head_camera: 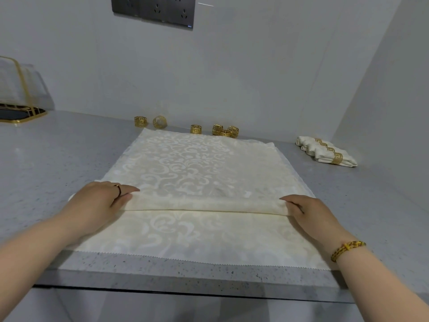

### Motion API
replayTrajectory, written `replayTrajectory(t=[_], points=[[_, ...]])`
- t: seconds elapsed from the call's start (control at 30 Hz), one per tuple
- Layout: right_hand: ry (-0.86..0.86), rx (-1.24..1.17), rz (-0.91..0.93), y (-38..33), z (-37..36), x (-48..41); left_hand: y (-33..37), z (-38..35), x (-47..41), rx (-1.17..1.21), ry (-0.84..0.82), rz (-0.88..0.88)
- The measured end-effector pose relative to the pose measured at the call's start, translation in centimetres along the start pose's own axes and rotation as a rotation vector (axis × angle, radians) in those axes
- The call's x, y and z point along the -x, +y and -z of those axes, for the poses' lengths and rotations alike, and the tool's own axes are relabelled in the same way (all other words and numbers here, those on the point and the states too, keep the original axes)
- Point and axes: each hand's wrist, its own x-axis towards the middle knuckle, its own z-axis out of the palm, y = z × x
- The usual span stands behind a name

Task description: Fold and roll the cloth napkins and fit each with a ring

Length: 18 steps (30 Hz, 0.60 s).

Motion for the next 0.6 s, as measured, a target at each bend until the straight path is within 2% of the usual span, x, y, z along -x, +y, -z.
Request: replayTrajectory(t=[0.07,0.17,0.2,0.33,0.37,0.43,0.53,0.6], points=[[-0.038,0.062,-0.017,0.0,-0.4,-1.0,-0.1,-0.5,-0.6,0.003,-0.060,0.048],[-0.055,0.143,-0.044,-0.2,-1.0,-2.0,-0.5,-0.9,-1.4,0.090,-0.022,0.145],[-0.031,0.163,-0.041,-0.2,-1.2,-2.1,-0.5,-1.0,-1.4,0.090,0.015,0.128],[0.093,0.099,0.116,-0.7,-1.7,-1.3,-0.9,-1.2,-0.6,0.023,0.059,-0.153],[0.078,0.082,0.144,-0.6,-1.7,-0.9,-1.0,-1.0,-0.2,0.044,0.028,-0.167],[0.029,0.061,0.177,-0.4,-1.3,0.0,-0.9,-0.2,0.1,0.146,-0.081,-0.063],[-0.040,0.060,0.196,0.0,-0.8,0.3,-1.3,-0.2,-0.2,0.150,-0.099,-0.047],[-0.026,0.041,0.145,-0.3,-0.6,-0.3,-1.1,-0.4,-0.9,0.156,-0.066,-0.036]])
